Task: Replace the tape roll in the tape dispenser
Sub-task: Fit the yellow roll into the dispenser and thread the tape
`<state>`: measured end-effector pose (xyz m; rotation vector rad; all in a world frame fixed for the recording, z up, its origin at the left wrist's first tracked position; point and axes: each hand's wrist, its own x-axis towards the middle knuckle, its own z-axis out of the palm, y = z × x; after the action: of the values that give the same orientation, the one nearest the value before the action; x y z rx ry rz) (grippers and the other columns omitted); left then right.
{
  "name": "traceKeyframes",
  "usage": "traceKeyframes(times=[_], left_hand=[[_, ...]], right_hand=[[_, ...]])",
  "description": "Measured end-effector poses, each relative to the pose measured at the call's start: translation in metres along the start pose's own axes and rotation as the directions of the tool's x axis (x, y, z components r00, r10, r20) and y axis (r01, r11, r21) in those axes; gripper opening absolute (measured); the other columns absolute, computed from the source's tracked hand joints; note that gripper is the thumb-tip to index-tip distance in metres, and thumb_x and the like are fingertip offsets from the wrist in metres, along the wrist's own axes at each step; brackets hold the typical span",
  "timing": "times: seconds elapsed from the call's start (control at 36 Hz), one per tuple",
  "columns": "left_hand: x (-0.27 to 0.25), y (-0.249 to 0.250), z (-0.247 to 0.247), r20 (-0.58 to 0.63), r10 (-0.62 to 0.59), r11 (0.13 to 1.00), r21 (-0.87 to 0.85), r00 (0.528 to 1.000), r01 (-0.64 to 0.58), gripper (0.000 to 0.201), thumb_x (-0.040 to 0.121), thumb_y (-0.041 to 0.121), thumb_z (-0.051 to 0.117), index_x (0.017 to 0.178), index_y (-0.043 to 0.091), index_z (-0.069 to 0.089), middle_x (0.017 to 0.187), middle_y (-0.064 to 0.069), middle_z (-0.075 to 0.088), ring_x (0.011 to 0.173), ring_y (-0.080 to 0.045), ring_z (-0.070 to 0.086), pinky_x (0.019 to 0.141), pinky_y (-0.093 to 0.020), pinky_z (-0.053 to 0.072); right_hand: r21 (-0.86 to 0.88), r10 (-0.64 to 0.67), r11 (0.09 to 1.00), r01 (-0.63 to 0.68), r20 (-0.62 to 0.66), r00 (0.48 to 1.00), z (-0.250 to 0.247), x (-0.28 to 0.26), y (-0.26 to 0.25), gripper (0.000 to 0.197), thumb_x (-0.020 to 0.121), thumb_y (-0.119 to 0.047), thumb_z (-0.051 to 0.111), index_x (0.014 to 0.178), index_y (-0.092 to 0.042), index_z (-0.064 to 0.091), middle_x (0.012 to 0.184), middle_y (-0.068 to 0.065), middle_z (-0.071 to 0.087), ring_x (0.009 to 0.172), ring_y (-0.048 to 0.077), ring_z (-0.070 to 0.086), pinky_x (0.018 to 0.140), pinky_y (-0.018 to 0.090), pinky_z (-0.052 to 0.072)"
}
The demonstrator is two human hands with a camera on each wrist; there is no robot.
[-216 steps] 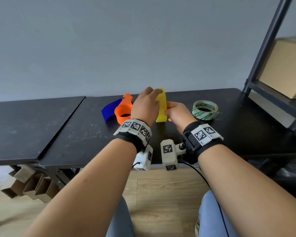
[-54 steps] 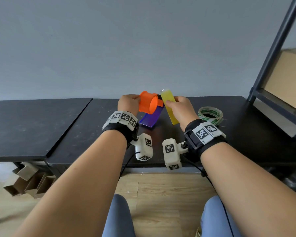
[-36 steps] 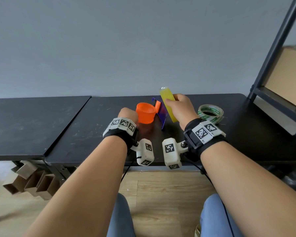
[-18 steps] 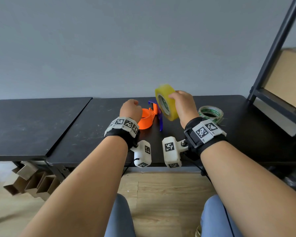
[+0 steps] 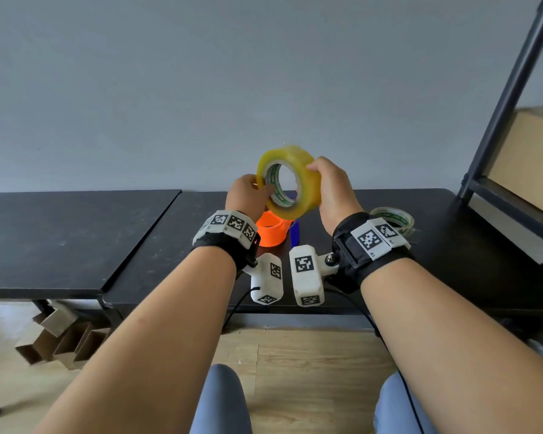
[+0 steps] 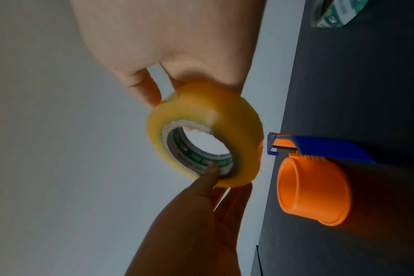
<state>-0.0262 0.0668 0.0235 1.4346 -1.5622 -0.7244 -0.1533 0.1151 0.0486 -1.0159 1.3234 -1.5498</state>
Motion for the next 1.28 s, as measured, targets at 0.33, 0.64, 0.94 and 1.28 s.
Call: traceKeyframes(times=[0.33,0.64,0.94,1.28], left_hand=[[0.013,-0.024,-0.016,-0.175,-0.120,0.983,0.114,0.977,0.141,0.025,0.087,0.033,0.054,0.075,0.012,0.055,0.073,-0.016,0.067,0.063,-0.031,0.062,0.067,-0.038,0.056],[0.021,-0.039,-0.015,-0.139,-0.230,0.944,0.211,0.963,0.255,0.023,0.079,0.027,0.056,0.070,0.006,0.061,0.069,-0.011,0.066,0.060,-0.026,0.059,0.065,-0.030,0.052],[0.019,-0.041,-0.005,-0.090,-0.263,0.928,0.247,0.961,0.277,0.022,0.080,0.028,0.058,0.073,0.008,0.057,0.086,-0.015,0.074,0.068,-0.027,0.064,0.062,-0.028,0.048],[0.022,-0.038,-0.003,-0.068,-0.251,0.912,0.318,0.966,0.259,0.028,0.078,0.028,0.060,0.060,0.010,0.049,0.075,-0.013,0.070,0.063,-0.026,0.061,0.063,-0.027,0.048]], right_hand=[[-0.262,-0.007,0.965,0.011,0.014,1.000,0.015,0.023,0.031,0.053,0.087,-0.027,0.064,0.130,-0.011,0.038,0.110,0.004,0.050,0.085,0.013,0.052,0.064,0.023,0.040],[-0.645,-0.030,0.760,0.072,0.076,0.997,0.022,0.030,0.054,0.041,0.085,-0.041,0.060,0.113,-0.011,0.056,0.104,0.005,0.063,0.098,0.026,0.062,0.086,0.039,0.050],[-0.814,-0.006,0.579,0.048,0.054,0.999,0.019,0.031,0.062,0.049,0.078,-0.057,0.046,0.098,-0.014,0.062,0.097,0.008,0.069,0.098,0.033,0.064,0.089,0.046,0.051],[-0.841,0.015,0.541,-0.014,-0.007,1.000,0.014,0.038,0.067,0.055,0.091,-0.042,0.044,0.128,-0.003,0.054,0.132,0.019,0.048,0.123,0.037,0.048,0.100,0.042,0.040]])
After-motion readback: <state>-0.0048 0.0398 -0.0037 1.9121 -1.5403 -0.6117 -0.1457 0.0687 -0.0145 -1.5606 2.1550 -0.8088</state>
